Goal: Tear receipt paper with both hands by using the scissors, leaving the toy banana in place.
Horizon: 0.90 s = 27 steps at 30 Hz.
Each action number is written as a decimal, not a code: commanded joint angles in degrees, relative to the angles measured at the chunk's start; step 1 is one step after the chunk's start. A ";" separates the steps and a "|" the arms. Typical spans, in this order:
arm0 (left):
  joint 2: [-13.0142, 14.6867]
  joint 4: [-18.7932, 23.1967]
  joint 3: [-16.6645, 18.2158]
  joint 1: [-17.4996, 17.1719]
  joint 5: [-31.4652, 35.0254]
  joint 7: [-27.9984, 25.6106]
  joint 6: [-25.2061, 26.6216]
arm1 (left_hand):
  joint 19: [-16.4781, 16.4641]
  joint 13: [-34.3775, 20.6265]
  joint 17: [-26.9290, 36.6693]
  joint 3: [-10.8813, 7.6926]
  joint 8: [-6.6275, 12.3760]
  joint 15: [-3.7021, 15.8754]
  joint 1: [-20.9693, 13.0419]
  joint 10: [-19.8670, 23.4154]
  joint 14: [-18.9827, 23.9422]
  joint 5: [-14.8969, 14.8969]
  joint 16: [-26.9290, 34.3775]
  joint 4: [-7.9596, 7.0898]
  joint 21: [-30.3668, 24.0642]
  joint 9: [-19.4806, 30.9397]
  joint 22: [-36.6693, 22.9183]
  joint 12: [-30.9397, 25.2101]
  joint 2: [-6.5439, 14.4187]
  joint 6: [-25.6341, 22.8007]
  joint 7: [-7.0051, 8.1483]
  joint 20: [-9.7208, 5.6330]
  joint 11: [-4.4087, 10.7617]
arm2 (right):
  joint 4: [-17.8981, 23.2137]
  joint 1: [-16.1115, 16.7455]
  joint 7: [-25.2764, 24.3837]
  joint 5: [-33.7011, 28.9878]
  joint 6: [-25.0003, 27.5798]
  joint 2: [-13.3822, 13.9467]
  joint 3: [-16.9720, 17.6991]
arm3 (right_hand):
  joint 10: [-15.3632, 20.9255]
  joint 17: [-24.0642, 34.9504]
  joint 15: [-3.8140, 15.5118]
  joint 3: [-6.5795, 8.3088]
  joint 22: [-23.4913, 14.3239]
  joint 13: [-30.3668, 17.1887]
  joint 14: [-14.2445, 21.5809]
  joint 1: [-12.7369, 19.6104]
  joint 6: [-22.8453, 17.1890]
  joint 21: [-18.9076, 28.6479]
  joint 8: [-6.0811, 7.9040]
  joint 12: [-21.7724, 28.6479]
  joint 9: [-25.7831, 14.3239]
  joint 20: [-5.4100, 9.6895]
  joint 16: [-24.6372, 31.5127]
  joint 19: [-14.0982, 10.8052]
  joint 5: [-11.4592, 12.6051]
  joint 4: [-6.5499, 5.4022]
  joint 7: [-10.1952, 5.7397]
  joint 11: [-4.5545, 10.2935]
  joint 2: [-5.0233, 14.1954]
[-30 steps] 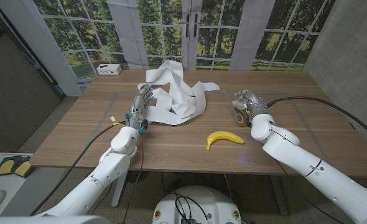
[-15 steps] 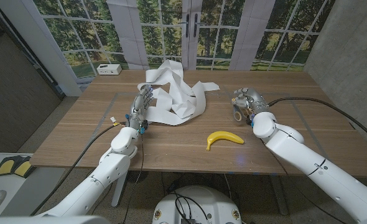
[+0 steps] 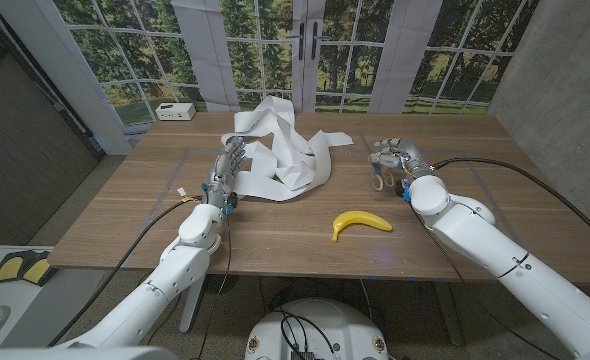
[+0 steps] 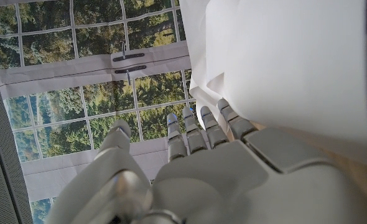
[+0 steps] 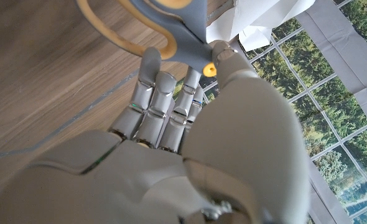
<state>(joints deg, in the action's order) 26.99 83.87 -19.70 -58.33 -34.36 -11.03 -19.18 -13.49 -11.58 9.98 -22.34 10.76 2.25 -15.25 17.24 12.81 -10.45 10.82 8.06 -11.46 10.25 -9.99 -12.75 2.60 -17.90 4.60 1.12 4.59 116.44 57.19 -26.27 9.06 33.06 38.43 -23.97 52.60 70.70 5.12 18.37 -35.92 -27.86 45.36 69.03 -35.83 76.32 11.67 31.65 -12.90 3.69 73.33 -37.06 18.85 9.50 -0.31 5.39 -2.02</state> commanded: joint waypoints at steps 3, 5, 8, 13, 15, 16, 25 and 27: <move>-0.03 -0.65 0.14 0.40 -0.23 0.56 -0.50 | -0.18 -0.15 0.16 -0.28 0.04 2.73 0.58 0.33 0.64 -0.01 -0.20 -0.01 0.20 0.14 -0.17 0.21 0.01 -0.06 -0.15 0.31 0.17 | -0.51 0.67 -0.03 7.55 -4.89 -0.61 2.42 | 2.56 0.07 7.45 -0.13 0.05 -0.12 0.45 5.81 -0.52 0.82 -0.21 0.76 -0.27 5.00 0.54 0.16 0.57 -0.22 0.04 2.03 5.43; -0.04 -0.67 0.15 0.40 -0.29 0.62 -0.52 | -0.19 -0.15 0.16 -0.28 0.05 2.75 0.58 0.32 0.64 -0.01 -0.20 0.00 0.19 0.14 -0.17 0.22 0.01 -0.09 -0.17 0.31 0.14 | -0.45 0.72 -0.05 8.48 -5.23 -0.76 2.64 | 2.50 0.09 7.45 -0.16 0.11 -0.15 0.48 5.83 -0.54 1.00 -0.22 0.80 -0.28 5.10 0.63 0.26 0.60 -0.22 -0.01 2.02 5.41; 0.00 -0.67 0.16 0.36 -0.30 0.65 -0.55 | -0.20 -0.15 0.16 -0.29 0.07 2.77 0.58 0.32 0.63 -0.01 -0.20 0.01 0.19 0.14 -0.17 0.22 0.01 -0.15 -0.21 0.29 0.04 | -0.57 1.01 0.46 10.36 -6.59 -0.97 3.27 | 2.61 0.11 7.45 -0.19 0.19 -0.08 0.53 5.88 -0.59 1.29 -0.22 0.86 -0.29 5.14 0.76 0.22 0.66 -0.21 0.01 2.00 5.37; 0.00 -0.54 0.24 0.19 -0.12 0.43 -0.82 | -0.20 -0.15 0.16 -0.30 0.04 2.74 0.60 0.38 0.68 -0.01 -0.19 0.02 0.19 0.14 -0.17 0.21 0.00 -0.09 -0.13 0.30 -0.02 | -0.80 1.71 2.01 14.98 -9.17 -1.56 5.10 | 2.66 0.13 7.43 -0.24 0.31 0.00 0.51 5.91 -0.89 1.65 -0.13 0.91 -0.33 5.23 0.92 0.47 0.73 -0.24 -0.26 2.06 5.34; -0.09 -0.26 0.24 -0.04 0.11 0.02 -0.98 | -0.23 -0.15 0.16 -0.31 0.03 2.72 0.60 0.39 0.67 -0.01 -0.19 0.02 0.18 0.14 -0.17 0.20 0.00 -0.06 -0.10 0.30 0.09 | -0.85 1.71 2.67 16.15 -10.07 -1.31 5.42 | 2.68 0.13 7.42 -0.27 0.36 0.03 0.49 5.92 -0.91 1.81 -0.13 0.94 -0.34 5.26 0.98 0.56 0.76 -0.25 -0.30 2.14 5.33; -0.19 -0.07 0.23 -0.21 0.20 -0.21 -1.11 | -0.22 -0.15 0.16 -0.31 0.04 2.73 0.60 0.42 0.66 0.00 -0.20 0.02 0.18 0.14 -0.17 0.19 0.00 -0.07 -0.13 0.28 0.09 | -0.86 1.70 2.71 16.60 -10.39 -1.28 5.53 | 2.60 0.13 7.42 -0.28 0.39 0.01 0.48 5.92 -0.89 1.86 -0.14 0.94 -0.35 5.32 1.01 0.64 0.77 -0.25 -0.35 2.16 5.32; -0.06 2.98 0.05 -2.27 2.29 -2.61 -1.79 | -0.25 -0.15 0.15 -0.33 0.06 2.70 0.62 0.48 0.78 0.00 -0.16 0.04 0.17 0.14 -0.17 0.18 -0.03 -0.15 -0.09 0.26 0.23 | -1.39 1.93 5.32 19.76 -14.79 0.33 6.26 | 2.74 0.12 7.41 -0.35 0.60 0.13 0.39 5.98 -1.18 2.52 -0.08 1.08 -0.42 5.41 1.24 0.86 0.90 -0.29 -0.46 2.10 5.30; -0.36 3.17 -0.06 -2.42 2.51 -2.76 -2.22 | -0.25 -0.15 0.15 -0.33 0.07 2.73 0.62 0.45 0.79 0.00 -0.16 0.05 0.18 0.14 -0.17 0.20 -0.03 -0.17 -0.11 0.26 0.14 | -1.64 2.17 5.97 20.84 -15.94 0.34 6.56 | 2.69 0.12 7.41 -0.37 0.66 0.16 0.37 5.99 -1.24 2.67 -0.07 1.08 -0.43 5.43 1.29 0.91 0.93 -0.30 -0.43 2.20 5.29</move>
<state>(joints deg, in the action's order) 26.87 84.67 -19.54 -59.13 -33.67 -11.87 -20.28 -13.49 -11.58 9.98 -22.34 10.76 2.28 -15.25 17.24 12.84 -10.45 10.82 8.06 -11.46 10.25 -9.99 -12.75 2.60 -17.90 4.60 1.12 4.59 115.54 58.68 -23.31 24.65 22.50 37.83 -18.89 52.60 70.70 5.11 18.02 -35.30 -27.45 45.35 69.03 -36.45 78.50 11.67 31.66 -13.20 3.68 74.06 -36.41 19.31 9.39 -0.93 5.39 -2.02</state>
